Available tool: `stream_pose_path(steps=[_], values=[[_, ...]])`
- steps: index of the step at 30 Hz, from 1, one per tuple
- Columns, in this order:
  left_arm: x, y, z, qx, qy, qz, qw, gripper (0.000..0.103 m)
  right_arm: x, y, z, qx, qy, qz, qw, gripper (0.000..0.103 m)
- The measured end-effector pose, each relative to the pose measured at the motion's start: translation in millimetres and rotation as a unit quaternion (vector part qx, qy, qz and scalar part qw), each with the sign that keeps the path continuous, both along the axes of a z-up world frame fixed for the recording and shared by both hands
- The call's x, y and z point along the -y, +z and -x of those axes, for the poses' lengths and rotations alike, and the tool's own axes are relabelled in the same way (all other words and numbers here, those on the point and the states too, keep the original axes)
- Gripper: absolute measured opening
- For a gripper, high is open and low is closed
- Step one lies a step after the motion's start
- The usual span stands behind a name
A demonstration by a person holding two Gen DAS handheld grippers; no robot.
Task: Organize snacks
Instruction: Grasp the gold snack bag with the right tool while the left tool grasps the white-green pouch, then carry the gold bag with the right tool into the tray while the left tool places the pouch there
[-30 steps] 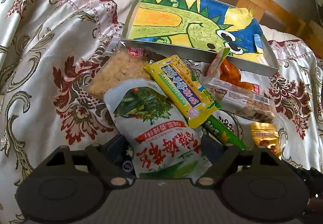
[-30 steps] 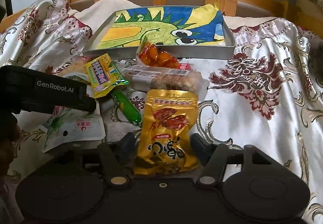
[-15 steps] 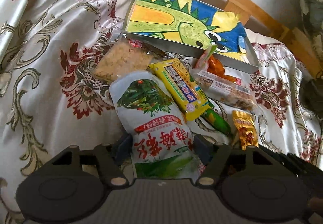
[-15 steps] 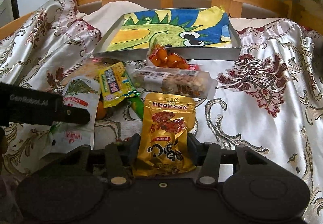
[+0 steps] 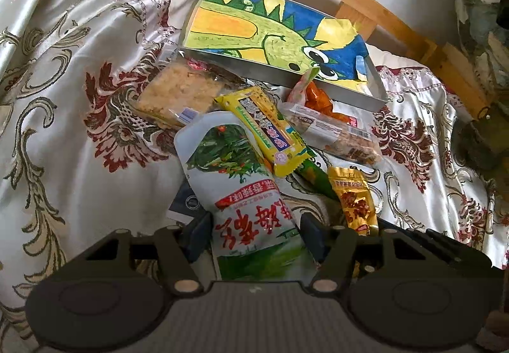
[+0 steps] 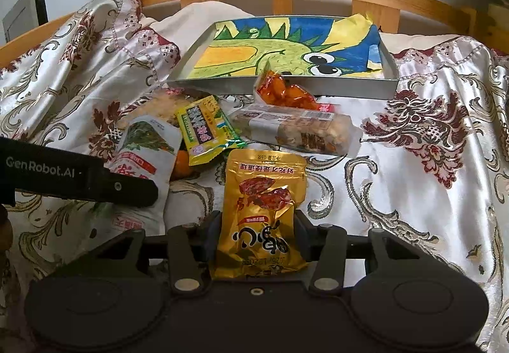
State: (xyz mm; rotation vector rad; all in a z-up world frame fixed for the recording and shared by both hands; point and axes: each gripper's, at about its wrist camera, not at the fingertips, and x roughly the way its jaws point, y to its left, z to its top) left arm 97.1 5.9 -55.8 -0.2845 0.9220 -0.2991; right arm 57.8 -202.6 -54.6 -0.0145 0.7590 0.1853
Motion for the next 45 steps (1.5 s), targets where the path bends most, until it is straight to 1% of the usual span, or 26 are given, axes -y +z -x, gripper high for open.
stream_pose_path(steps=[6, 13, 19, 22, 25, 29, 32, 35, 40, 45], values=[[-2, 4, 2, 0.010, 0.001, 0.011, 0.9999, 0.065, 2, 2, 2, 0.006, 0.001, -0.006, 1.000, 0.048], [-5, 17, 3, 0.048, 0.014, 0.024, 0.9985, 0.065, 2, 7, 4, 0.021, 0.006, -0.005, 1.000, 0.048], [-5, 37, -23, 0.077, 0.017, 0.023, 0.9966, 0.065, 4, 20, -2, 0.043, 0.009, -0.003, 0.999, 0.048], [-4, 51, -41, 0.106, 0.014, 0.013, 0.9941, 0.065, 6, 31, -13, 0.063, 0.013, 0.001, 0.998, 0.048], [2, 62, -64, 0.124, 0.014, 0.009, 0.9921, 0.065, 9, 46, -32, 0.083, 0.018, 0.003, 0.996, 0.048], [10, 72, -99, 0.139, 0.024, 0.016, 0.9899, 0.066, 17, 66, -66, 0.109, 0.022, 0.002, 0.994, 0.048], [16, 76, -125, 0.152, 0.028, 0.018, 0.9879, 0.066, 22, 77, -95, 0.131, 0.027, 0.012, 0.991, 0.048], [19, 76, -158, 0.153, 0.030, 0.021, 0.9875, 0.066, 27, 82, -127, 0.138, 0.020, 0.020, 0.990, 0.048], [27, 66, -204, 0.154, 0.028, 0.015, 0.9876, 0.066, 35, 78, -174, 0.138, 0.006, 0.035, 0.990, 0.048], [40, 43, -233, 0.142, 0.020, 0.002, 0.9896, 0.066, 43, 57, -211, 0.125, -0.018, 0.041, 0.991, 0.048]])
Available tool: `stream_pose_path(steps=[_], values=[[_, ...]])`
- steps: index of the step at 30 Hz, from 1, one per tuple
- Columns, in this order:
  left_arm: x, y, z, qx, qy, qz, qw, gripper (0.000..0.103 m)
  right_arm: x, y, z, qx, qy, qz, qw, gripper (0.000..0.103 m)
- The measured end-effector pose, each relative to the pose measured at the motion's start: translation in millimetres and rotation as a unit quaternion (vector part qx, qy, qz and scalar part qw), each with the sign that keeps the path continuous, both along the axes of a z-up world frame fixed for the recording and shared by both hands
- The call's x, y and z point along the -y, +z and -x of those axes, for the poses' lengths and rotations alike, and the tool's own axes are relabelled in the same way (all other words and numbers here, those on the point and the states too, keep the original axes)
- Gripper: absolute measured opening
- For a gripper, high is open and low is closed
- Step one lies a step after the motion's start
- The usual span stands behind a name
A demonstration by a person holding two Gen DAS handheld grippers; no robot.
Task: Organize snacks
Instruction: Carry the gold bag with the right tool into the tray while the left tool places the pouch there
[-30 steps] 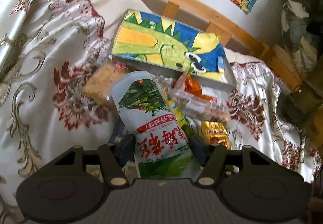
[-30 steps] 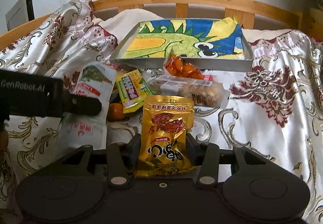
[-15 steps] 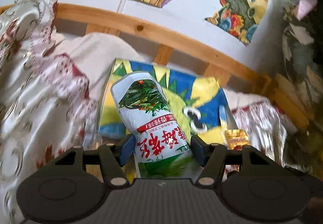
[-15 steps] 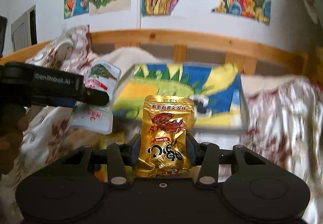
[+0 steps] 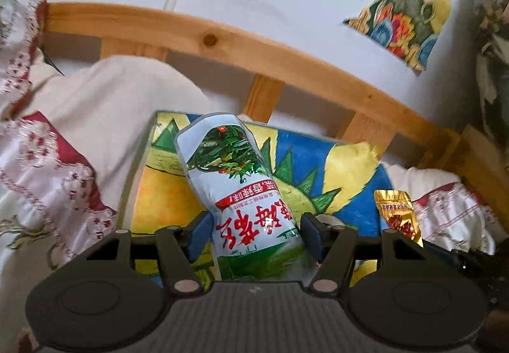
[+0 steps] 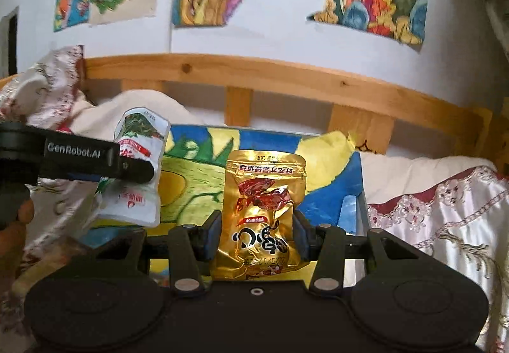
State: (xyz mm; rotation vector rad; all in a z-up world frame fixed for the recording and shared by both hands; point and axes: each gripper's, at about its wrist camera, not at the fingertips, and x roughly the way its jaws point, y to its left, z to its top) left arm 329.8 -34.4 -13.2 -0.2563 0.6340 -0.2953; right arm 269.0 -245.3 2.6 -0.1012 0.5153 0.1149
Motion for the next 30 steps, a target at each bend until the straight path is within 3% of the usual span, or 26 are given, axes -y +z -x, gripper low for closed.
stream_pose_path(steps=[8, 20, 25, 27, 30], values=[[16, -26, -25, -0.024, -0.008, -0.019, 0.9995, 0.066, 2, -38, -38, -0.034, -0.004, 0.008, 0.999, 0.048], [28, -43, -36, -0.048, -0.007, -0.043, 0.9979, 0.070, 5, -63, -61, -0.054, -0.017, 0.013, 0.998, 0.051], [26, -44, -36, -0.062, 0.011, -0.048, 0.9968, 0.073, 6, -62, -61, -0.054, -0.024, 0.010, 0.998, 0.063], [22, -40, -33, -0.063, 0.014, -0.045, 0.9969, 0.081, 9, -59, -57, -0.050, -0.027, 0.004, 0.998, 0.068], [19, -31, -25, -0.056, 0.021, -0.046, 0.9972, 0.084, 13, -52, -50, -0.041, -0.030, 0.002, 0.999, 0.074]])
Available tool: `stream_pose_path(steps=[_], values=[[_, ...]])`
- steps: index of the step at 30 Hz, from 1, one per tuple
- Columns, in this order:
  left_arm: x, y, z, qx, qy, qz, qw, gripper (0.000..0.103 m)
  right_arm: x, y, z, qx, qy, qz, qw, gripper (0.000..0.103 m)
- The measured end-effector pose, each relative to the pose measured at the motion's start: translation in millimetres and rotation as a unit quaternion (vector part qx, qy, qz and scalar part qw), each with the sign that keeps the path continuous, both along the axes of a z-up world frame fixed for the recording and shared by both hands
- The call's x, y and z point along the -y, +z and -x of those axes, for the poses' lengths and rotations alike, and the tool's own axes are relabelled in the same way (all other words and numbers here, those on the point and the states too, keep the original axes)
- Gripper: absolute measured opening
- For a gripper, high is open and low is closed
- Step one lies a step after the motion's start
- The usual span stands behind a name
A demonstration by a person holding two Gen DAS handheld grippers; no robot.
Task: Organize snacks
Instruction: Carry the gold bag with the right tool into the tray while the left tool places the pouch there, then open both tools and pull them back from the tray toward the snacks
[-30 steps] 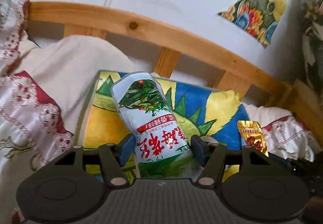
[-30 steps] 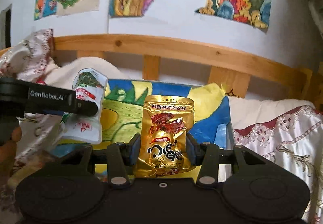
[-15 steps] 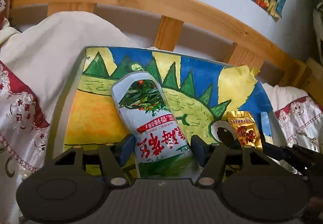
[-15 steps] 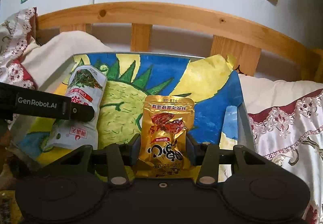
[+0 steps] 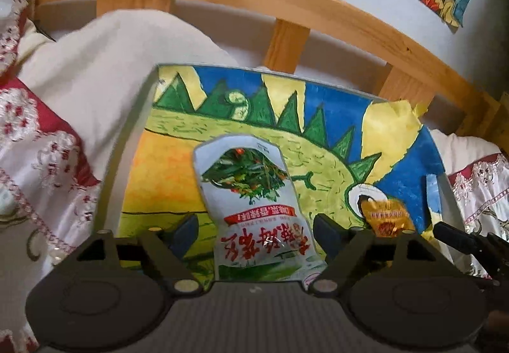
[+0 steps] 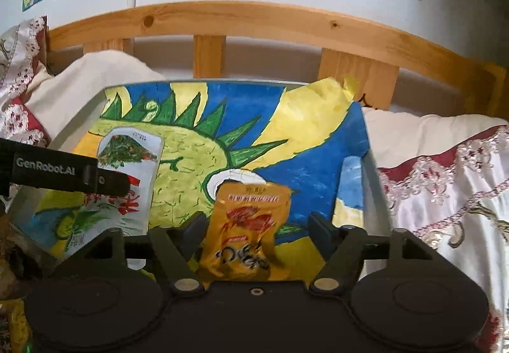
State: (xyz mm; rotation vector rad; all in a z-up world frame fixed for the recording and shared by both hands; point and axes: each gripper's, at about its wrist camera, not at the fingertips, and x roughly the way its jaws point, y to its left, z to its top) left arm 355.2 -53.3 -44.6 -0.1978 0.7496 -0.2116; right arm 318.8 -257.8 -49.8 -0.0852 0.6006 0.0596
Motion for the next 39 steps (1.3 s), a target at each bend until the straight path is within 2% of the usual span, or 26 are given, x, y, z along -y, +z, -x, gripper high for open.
stream_pose_path(steps=[2, 6, 9, 13, 17, 30, 39], values=[[-1, 5, 6, 0.005, 0.002, -0.001, 1.0000, 0.087, 3, 6, 6, 0.006, -0.002, -0.006, 1.000, 0.077], [-5, 18, 31, 0.035, 0.016, -0.012, 0.9992, 0.100, 6, 21, 23, 0.020, -0.002, -0.020, 1.000, 0.088], [-9, 27, 55, 0.063, 0.023, -0.025, 0.9975, 0.102, 3, 31, 39, 0.029, -0.006, -0.024, 0.999, 0.097], [-22, 36, 79, 0.078, 0.039, -0.022, 0.9959, 0.102, -4, 45, 60, 0.037, 0.001, -0.031, 0.999, 0.101], [-39, 43, 103, 0.084, 0.062, -0.011, 0.9944, 0.102, -11, 58, 81, 0.053, 0.007, -0.037, 0.998, 0.102], [-72, 49, 186, 0.115, 0.081, -0.048, 0.9889, 0.103, -23, 84, 156, 0.093, 0.019, -0.064, 0.993, 0.102], [-85, 41, 226, 0.094, 0.073, -0.085, 0.9892, 0.103, -34, 83, 202, 0.111, 0.046, -0.037, 0.992, 0.102]])
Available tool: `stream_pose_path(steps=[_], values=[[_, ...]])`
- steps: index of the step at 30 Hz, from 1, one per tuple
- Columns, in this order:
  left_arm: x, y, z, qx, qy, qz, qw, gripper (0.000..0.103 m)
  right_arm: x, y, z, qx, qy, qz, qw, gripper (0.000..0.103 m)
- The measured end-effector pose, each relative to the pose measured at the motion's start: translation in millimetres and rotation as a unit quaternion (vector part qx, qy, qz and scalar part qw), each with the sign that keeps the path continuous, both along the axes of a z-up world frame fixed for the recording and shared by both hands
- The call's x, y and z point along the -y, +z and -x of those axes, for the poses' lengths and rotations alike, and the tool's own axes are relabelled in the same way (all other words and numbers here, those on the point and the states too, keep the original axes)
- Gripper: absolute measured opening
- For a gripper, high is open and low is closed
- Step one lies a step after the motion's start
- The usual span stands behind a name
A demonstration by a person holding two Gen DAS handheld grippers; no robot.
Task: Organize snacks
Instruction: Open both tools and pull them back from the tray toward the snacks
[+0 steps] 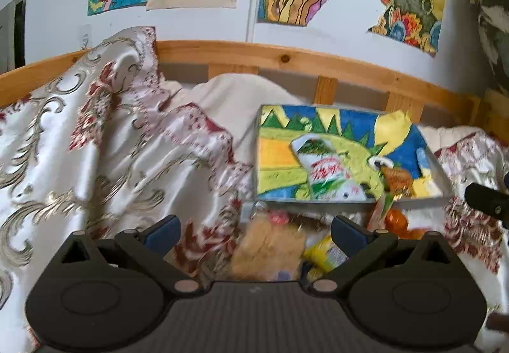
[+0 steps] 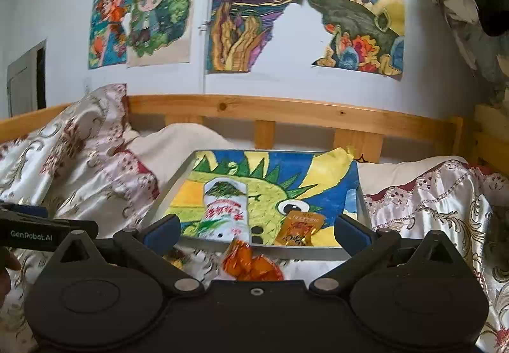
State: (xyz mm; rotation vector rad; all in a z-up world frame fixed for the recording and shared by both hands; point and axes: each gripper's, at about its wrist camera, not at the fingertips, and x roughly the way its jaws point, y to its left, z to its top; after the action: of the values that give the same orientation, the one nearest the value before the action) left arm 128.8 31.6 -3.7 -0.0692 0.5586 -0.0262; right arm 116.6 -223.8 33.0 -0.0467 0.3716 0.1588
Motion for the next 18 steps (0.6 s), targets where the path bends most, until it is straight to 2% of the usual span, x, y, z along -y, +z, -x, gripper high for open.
stream_pose_path(steps=[4, 7, 11, 18], values=[[-3, -9, 14, -0.019, 0.007, -0.015, 0.9997, 0.103, -10, -4, 17, 0.002, 0.017, 0.012, 1.000, 0.102], [-2, -20, 18, -0.051, 0.010, -0.031, 0.9982, 0.103, -18, -10, 29, -0.008, 0.029, 0.021, 0.999, 0.102], [-1, -29, 19, -0.079, -0.001, -0.025, 0.9966, 0.102, -25, -20, 43, -0.027, 0.037, 0.026, 0.999, 0.102], [6, -34, 22, -0.093, -0.018, -0.028, 0.9952, 0.102, -25, -31, 52, -0.049, 0.035, 0.034, 0.998, 0.102]])
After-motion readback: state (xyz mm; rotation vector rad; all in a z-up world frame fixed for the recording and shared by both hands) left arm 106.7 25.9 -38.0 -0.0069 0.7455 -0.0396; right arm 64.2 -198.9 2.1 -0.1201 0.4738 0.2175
